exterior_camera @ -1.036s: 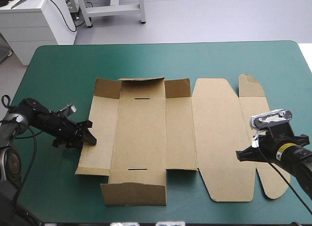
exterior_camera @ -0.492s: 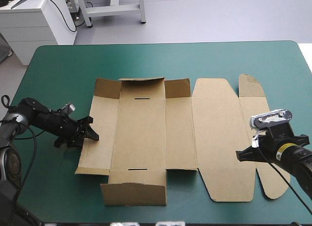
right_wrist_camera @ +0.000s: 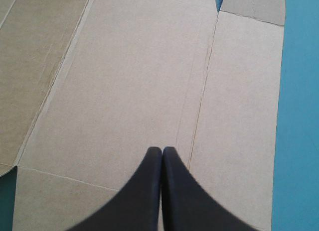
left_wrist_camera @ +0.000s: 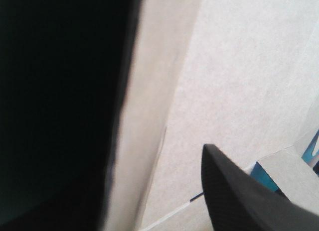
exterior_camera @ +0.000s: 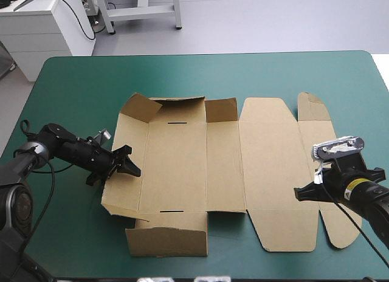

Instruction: Fold the box

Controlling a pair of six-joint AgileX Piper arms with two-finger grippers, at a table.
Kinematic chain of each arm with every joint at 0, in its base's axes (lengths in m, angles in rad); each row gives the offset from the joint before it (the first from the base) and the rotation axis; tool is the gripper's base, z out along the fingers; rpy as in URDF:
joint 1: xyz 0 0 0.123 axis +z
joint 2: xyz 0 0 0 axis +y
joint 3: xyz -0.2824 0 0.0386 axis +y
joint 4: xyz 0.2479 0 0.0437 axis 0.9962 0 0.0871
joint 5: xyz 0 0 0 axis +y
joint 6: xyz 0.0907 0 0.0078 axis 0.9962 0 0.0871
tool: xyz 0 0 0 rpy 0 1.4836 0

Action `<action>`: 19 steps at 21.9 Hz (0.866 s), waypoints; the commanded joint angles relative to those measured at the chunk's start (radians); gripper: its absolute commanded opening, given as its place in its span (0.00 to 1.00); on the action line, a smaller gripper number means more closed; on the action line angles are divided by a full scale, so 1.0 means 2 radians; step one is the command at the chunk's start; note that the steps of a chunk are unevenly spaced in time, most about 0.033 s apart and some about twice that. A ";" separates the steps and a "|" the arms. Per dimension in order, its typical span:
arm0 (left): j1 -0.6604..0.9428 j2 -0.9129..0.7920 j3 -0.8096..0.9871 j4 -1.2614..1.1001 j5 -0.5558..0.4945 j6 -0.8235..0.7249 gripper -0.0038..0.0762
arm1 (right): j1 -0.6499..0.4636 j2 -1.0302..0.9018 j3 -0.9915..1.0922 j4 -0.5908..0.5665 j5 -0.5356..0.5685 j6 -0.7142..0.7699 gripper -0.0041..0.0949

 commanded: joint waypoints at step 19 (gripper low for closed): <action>-0.074 -0.017 -0.176 0.193 0.055 0.005 0.04 | -0.002 -0.003 -0.013 -0.001 -0.025 -0.008 0.02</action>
